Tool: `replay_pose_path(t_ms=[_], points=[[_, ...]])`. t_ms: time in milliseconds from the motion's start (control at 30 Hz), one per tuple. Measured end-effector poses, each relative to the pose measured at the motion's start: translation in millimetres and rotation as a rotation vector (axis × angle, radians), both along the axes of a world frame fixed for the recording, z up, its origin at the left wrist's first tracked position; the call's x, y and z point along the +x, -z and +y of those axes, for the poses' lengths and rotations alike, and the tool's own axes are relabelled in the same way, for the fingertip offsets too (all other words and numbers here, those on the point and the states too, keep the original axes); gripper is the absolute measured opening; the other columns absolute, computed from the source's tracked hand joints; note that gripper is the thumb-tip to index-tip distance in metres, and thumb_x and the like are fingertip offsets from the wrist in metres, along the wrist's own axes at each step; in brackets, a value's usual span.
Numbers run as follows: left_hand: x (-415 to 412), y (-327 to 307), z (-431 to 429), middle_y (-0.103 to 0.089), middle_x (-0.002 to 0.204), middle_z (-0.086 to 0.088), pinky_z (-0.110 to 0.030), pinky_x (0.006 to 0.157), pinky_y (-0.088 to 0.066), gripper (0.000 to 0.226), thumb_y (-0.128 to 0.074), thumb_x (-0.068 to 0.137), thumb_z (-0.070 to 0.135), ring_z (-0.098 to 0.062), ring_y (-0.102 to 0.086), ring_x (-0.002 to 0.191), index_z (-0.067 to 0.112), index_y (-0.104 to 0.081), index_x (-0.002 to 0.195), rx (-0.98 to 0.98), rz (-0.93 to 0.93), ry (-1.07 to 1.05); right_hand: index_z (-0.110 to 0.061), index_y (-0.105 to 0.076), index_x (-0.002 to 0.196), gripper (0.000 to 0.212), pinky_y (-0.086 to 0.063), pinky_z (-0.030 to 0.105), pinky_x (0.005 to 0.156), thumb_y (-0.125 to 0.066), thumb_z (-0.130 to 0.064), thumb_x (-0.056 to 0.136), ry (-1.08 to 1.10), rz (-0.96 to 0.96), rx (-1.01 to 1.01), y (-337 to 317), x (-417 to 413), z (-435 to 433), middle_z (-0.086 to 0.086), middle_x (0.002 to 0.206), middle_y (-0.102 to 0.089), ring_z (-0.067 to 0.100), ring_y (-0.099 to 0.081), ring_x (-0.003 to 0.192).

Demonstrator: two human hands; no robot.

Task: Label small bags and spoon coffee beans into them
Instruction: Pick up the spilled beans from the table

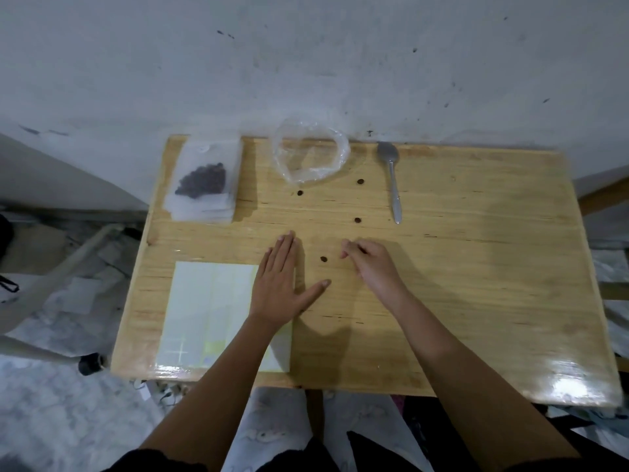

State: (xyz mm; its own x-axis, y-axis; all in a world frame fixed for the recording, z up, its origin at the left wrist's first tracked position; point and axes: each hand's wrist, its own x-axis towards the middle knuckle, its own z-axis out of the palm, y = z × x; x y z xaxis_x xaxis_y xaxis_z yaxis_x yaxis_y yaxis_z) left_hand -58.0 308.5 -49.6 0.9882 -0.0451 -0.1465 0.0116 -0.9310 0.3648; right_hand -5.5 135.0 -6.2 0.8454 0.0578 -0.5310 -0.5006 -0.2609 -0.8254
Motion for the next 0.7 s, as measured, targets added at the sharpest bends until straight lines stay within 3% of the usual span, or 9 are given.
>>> replay_pose_path(t_ms=[100, 167, 267, 433, 567, 700], points=[[0.6, -0.1, 3.7, -0.008, 0.158, 0.000, -0.029, 0.117, 0.000, 0.101, -0.030, 0.076, 0.079, -0.011, -0.002, 0.145, 0.011, -0.017, 0.149, 0.003, -0.004, 0.024, -0.009, -0.070, 0.088, 0.010, -0.038, 0.005, 0.059, -0.063, -0.016, 0.087, -0.120, -0.136, -0.122, 3.6, -4.3, 13.8, -0.012, 0.070, -0.059, -0.010, -0.052, 0.060], [1.5, -1.1, 6.4, -0.008, 0.158, 0.001, -0.027, 0.117, 0.002, 0.102, -0.030, 0.075, 0.080, -0.010, -0.001, 0.145, 0.012, -0.017, 0.149, -0.006, -0.005, 0.027, -0.006, -0.070, 0.092, 0.012, -0.037, 0.003, 0.058, -0.069, -0.011, 0.082, -0.138, -0.208, -0.196, 9.0, -6.5, 20.1, -0.011, 0.070, -0.057, -0.009, -0.050, 0.057], [3.6, -1.5, 12.8, -0.007, 0.158, 0.002, -0.023, 0.115, 0.007, 0.102, -0.034, 0.075, 0.080, -0.007, 0.002, 0.144, 0.012, -0.017, 0.149, -0.010, -0.009, 0.043, -0.009, -0.071, 0.096, 0.020, -0.037, 0.005, 0.064, -0.075, -0.015, 0.077, -0.165, -0.264, -0.304, 16.3, -6.6, 26.6, -0.003, 0.088, -0.065, -0.004, -0.051, 0.069], [7.8, -1.2, 19.9, -0.012, 0.158, 0.001, -0.022, 0.115, 0.007, 0.100, -0.041, 0.075, 0.077, -0.009, -0.004, 0.144, 0.012, -0.021, 0.148, -0.047, -0.025, 0.083, -0.006, -0.073, 0.083, 0.008, -0.037, 0.006, 0.061, -0.074, -0.008, 0.076, -0.179, -0.342, -0.365, 12.3, -4.6, 32.7, -0.019, 0.062, -0.045, -0.003, -0.046, 0.056], [10.1, 1.2, 21.7, -0.018, 0.157, -0.001, -0.030, 0.117, -0.005, 0.098, -0.042, 0.075, 0.077, -0.013, -0.013, 0.145, 0.011, -0.027, 0.147, -0.072, -0.029, 0.093, -0.008, -0.067, 0.083, 0.004, -0.034, 0.006, 0.062, -0.067, -0.012, 0.083, -0.239, -0.318, -0.381, 15.1, -1.8, 30.6, -0.013, 0.065, -0.041, 0.001, -0.040, 0.061], [17.4, 2.1, 20.3, -0.021, 0.156, -0.003, -0.031, 0.117, -0.007, 0.097, -0.041, 0.076, 0.076, -0.015, -0.015, 0.144, 0.009, -0.029, 0.146, -0.075, -0.037, 0.111, -0.006, -0.064, 0.086, 0.007, -0.035, 0.008, 0.061, -0.063, -0.013, 0.087, -0.223, -0.293, -0.332, 14.2, 1.6, 24.3, -0.012, 0.069, -0.040, 0.002, -0.039, 0.061]])
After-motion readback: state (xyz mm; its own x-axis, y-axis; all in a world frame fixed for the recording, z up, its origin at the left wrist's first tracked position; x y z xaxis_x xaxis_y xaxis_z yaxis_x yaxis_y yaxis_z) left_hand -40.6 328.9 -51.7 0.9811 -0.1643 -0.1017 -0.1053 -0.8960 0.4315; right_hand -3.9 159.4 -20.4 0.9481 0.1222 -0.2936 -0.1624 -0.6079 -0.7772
